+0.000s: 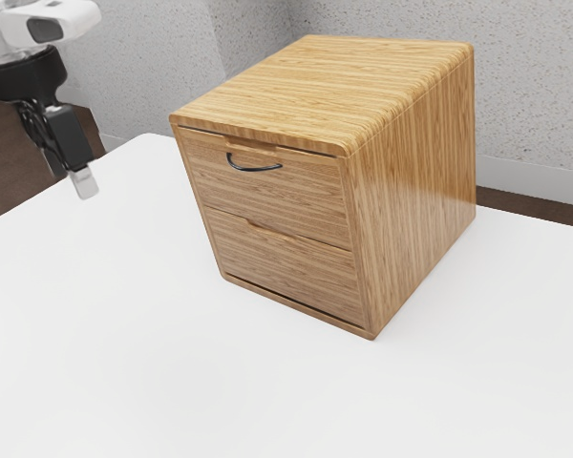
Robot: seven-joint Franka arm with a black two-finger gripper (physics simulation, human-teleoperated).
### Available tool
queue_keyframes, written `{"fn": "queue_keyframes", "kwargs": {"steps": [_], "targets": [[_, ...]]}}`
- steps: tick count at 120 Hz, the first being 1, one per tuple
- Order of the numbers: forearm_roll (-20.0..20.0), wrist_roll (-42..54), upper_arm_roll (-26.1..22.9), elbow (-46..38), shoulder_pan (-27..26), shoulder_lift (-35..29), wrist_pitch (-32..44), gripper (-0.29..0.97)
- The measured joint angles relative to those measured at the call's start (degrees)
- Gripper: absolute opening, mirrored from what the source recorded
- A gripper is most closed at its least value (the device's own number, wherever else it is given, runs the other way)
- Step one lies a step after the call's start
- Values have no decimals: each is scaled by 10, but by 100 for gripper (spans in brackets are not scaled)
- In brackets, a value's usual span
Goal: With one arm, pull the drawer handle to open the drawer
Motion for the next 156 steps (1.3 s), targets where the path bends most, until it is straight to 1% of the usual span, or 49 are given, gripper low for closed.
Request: {"fn": "queue_keyframes", "kwargs": {"steps": [30,36,39,44,48,52,58,66,84,96,109,134,156], "targets": [[-4,44,6,1,-2,0,25,68],[-14,54,-1,35,4,-1,28,68],[-17,65,-10,56,-3,-1,34,68],[-23,92,-16,75,-35,2,53,68],[-26,112,-15,74,-56,7,66,68],[-28,134,-9,70,-66,26,78,68],[-30,175,-3,66,-69,60,97,68],[-33,220,0,61,-72,85,117,68],[-36,317,-2,63,-55,103,147,68],[-34,374,-27,48,-25,95,164,68],[-32,434,-33,12,-24,86,201,68],[-32,526,-35,-9,-37,101,254,68],[-33,584,-34,-11,-29,121,281,68]]}}
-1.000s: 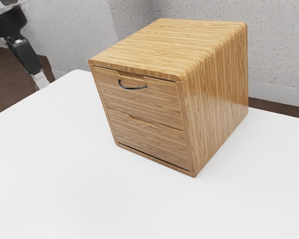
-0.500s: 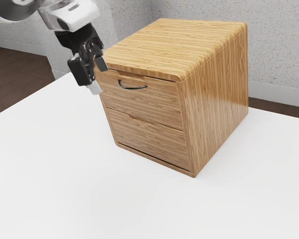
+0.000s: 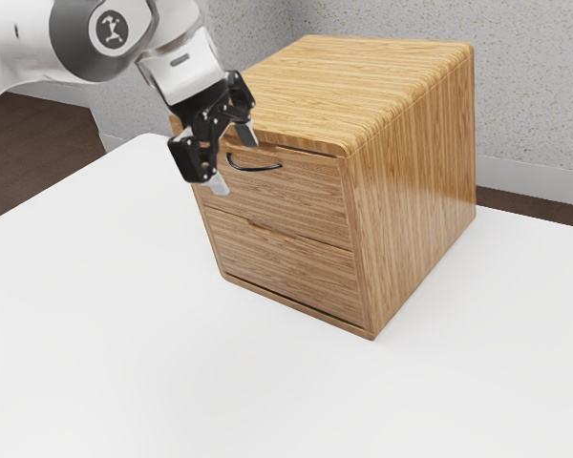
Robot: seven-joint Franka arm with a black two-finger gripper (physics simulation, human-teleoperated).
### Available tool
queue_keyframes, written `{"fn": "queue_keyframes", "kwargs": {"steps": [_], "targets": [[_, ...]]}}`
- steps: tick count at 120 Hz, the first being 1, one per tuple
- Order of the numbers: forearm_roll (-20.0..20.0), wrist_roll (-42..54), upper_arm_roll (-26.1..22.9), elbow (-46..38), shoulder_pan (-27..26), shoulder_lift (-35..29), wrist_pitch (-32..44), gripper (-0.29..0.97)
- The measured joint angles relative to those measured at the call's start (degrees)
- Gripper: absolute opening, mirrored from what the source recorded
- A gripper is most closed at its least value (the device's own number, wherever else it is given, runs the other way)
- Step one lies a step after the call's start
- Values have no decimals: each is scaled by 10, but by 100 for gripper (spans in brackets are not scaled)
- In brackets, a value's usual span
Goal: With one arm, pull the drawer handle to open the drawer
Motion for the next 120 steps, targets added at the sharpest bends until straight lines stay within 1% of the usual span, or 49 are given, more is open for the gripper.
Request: {"fn": "queue_keyframes", "kwargs": {"steps": [22,33,43,59,74,86,91,96,104,120], "targets": [[2,43,0,-10,19,-8,16,68],[15,61,-3,-65,13,-43,38,68],[23,74,-4,-91,7,-57,63,68],[29,92,-4,-142,-5,-83,123,68],[31,105,-4,-150,-12,-75,164,68],[31,114,-9,-155,-11,-72,183,69],[32,118,-3,-159,-18,-74,188,69],[42,121,5,-161,-27,-76,192,69],[55,125,3,-163,-29,-80,196,68],[67,132,2,-164,-28,-88,193,68]]}}
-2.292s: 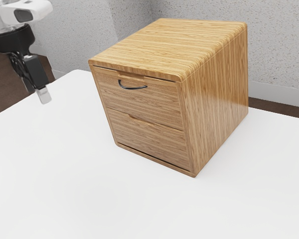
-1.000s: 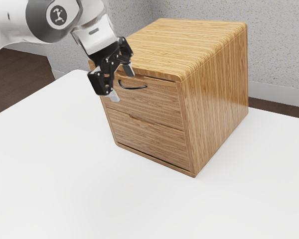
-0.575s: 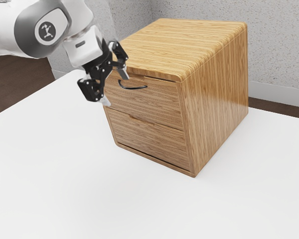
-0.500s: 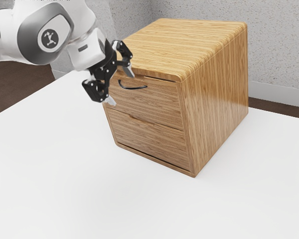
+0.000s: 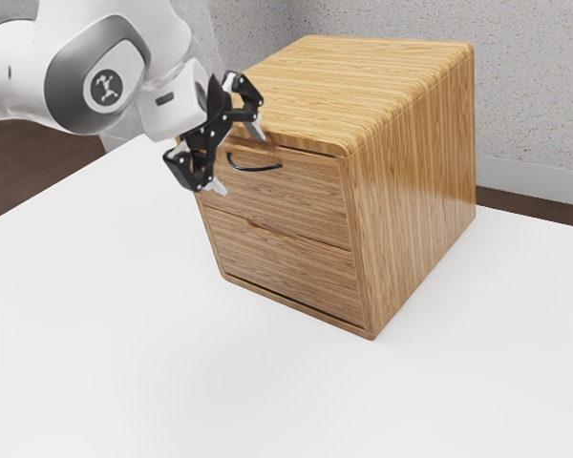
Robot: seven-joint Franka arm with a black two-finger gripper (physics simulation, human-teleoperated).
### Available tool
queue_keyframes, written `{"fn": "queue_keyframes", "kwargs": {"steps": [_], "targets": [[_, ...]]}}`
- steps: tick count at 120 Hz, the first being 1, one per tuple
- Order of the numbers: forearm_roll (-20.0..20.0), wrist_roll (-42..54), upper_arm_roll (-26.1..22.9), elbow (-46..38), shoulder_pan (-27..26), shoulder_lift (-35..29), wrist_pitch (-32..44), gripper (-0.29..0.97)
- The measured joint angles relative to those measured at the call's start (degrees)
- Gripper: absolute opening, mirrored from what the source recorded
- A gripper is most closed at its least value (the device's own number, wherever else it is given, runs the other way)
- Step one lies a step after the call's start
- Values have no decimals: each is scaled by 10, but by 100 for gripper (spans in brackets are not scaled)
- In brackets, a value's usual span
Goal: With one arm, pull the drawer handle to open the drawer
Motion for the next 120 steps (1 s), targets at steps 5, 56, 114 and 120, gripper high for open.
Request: {"fn": "queue_keyframes", "kwargs": {"steps": [5,56,114,120], "targets": [[2,2,0,-2,3,0,-1,68],[10,16,-1,-19,28,2,-7,68],[10,25,24,-20,-19,16,-7,74],[10,25,16,-20,-10,16,-7,75]]}}
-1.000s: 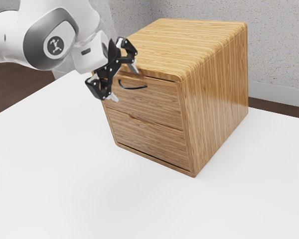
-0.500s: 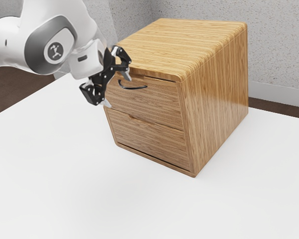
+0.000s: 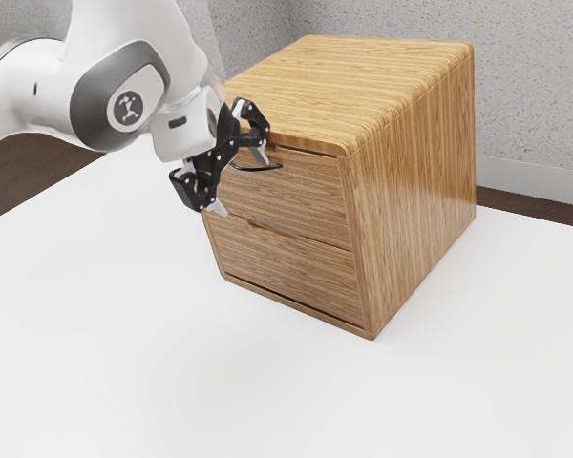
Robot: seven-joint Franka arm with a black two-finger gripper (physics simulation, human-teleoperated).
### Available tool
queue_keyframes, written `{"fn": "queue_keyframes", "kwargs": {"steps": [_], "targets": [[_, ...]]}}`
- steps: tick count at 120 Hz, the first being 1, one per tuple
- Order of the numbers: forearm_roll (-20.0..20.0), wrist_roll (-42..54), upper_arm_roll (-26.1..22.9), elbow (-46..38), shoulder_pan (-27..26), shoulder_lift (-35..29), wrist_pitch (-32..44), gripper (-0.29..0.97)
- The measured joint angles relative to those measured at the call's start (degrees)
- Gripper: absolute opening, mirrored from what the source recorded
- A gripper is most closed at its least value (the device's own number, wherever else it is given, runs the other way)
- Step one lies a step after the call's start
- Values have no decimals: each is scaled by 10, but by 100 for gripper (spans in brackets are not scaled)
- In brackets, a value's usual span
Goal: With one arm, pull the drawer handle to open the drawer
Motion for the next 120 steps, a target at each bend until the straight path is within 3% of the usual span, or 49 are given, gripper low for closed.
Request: {"fn": "queue_keyframes", "kwargs": {"steps": [14,76,101,120], "targets": [[0,1,-3,-1,4,-3,0,68],[0,3,0,-9,32,-3,0,68],[1,3,-8,-14,45,1,0,75],[1,3,-2,-41,35,-28,1,63]]}}
